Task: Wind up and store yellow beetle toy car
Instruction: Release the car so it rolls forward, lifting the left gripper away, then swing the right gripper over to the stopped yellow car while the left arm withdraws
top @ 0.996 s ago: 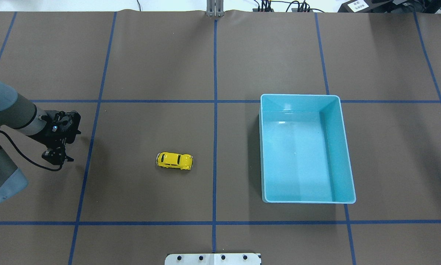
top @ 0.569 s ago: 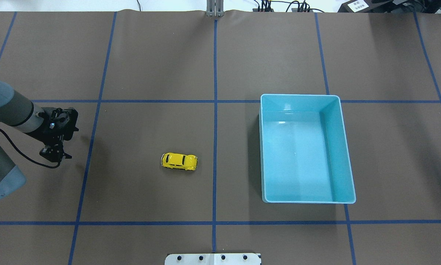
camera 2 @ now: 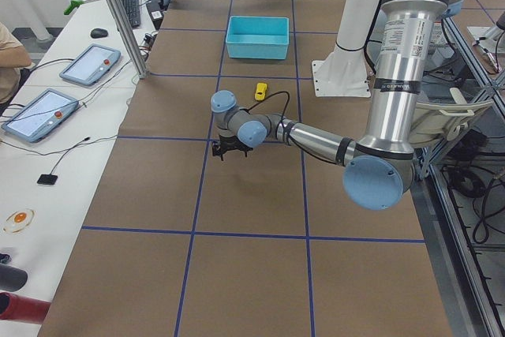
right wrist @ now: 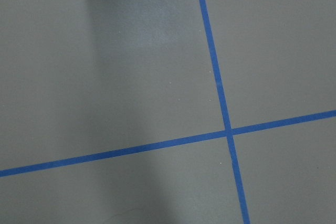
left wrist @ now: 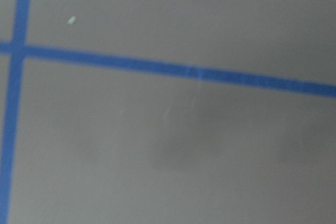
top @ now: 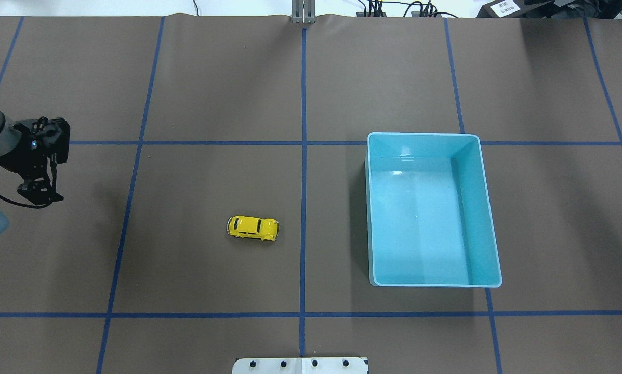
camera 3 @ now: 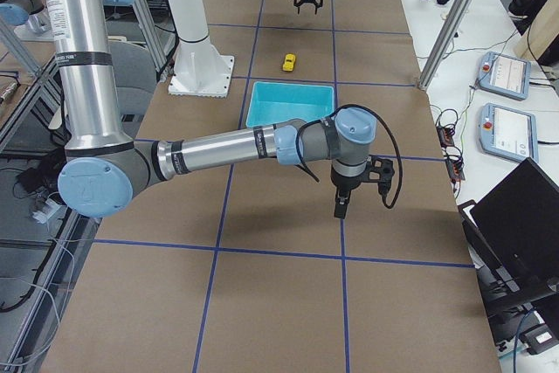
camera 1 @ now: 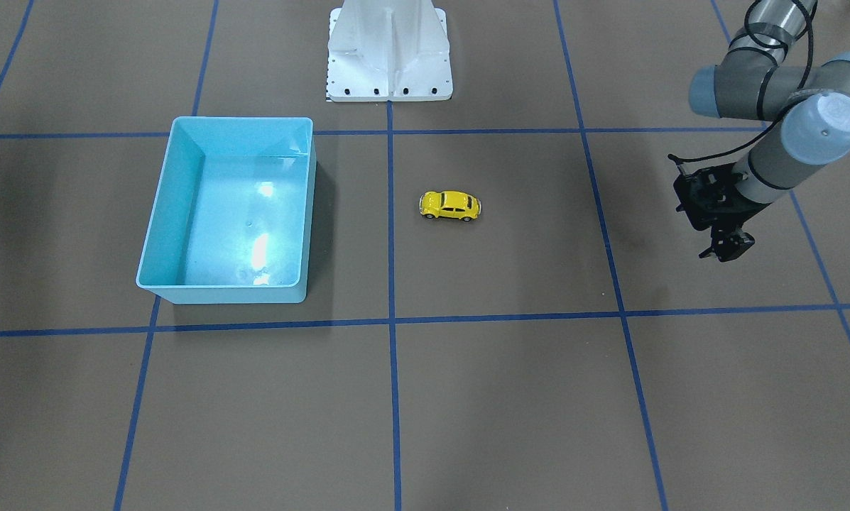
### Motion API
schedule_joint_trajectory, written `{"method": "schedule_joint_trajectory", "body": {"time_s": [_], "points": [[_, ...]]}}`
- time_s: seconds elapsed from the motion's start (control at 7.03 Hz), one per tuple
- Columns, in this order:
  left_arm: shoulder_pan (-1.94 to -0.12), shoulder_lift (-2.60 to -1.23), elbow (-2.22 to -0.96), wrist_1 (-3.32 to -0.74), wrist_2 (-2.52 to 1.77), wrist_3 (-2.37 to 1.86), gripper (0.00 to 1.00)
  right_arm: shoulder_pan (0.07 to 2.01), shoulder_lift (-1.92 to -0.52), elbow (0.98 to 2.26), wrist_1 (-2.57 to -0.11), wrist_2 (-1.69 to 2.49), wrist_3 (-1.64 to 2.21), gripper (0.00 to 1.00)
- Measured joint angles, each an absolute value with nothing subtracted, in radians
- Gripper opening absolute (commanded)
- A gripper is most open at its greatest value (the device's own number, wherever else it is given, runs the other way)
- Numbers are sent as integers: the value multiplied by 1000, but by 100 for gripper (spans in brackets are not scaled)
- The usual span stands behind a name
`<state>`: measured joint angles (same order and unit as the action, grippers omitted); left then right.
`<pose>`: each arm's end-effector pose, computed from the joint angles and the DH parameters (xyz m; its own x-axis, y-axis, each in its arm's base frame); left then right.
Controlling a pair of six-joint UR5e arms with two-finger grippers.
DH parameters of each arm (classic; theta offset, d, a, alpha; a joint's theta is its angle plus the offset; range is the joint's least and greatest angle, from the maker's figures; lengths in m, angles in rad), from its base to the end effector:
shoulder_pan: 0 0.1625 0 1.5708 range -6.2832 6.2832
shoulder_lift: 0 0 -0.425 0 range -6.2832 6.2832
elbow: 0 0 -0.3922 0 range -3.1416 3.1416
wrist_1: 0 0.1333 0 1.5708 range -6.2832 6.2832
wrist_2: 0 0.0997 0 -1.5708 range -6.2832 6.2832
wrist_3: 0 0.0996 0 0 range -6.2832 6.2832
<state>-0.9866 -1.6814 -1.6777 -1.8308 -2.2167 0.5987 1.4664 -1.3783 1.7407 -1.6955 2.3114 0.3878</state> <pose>0.2449 -0.5034 0.5251 0.1482 0.9720 -0.1826 -0.6941 0.2337 0.6809 0.0071 -0.5661 0.4886 0.7025 0.1480 0.6961 -0.1776 0.9837 -0.0300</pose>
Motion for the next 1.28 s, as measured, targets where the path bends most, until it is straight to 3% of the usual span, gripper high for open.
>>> {"method": "schedule_joint_trajectory", "body": {"time_s": [0.43,0.71,1.28], "points": [[-1132,-1684,-1681,-1779,-2220,599,100,1330,-1181,1840,-1937,2287,386,100],[-1214,-1673,-1667,-1752,-2234,591,100,1115,-1105,2010,-1974,2173,390,100],[-1415,-1613,-1577,-1739,-2330,334,100,742,-920,2136,-1973,2071,255,100]]}}
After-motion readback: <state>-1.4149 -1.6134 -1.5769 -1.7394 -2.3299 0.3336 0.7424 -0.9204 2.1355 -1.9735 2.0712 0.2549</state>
